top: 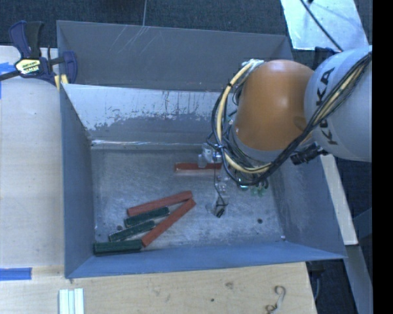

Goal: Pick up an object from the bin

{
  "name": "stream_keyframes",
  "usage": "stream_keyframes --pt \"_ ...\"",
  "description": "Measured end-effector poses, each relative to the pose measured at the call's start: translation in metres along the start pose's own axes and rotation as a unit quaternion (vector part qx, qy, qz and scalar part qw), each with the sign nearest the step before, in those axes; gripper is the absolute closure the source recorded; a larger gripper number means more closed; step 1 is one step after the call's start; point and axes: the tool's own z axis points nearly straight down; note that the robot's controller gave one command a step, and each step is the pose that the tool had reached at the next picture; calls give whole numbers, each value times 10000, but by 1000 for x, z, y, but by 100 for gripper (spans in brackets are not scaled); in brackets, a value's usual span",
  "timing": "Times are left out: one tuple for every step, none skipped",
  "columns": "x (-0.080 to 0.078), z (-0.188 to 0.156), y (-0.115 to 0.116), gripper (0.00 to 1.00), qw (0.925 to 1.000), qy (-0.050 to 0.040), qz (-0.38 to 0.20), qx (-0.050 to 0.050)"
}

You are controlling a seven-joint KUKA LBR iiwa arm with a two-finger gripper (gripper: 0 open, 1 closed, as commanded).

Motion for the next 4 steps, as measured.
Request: stream_keyframes --pt "-3 115 89 0 9998 -8 -177 2" --pt "19 81 86 0 9827 -24 -1852 7" --pt "15 82 100 0 9968 -52 -793 -3" --pt "25 111 82 0 9970 -38 -772 -1"
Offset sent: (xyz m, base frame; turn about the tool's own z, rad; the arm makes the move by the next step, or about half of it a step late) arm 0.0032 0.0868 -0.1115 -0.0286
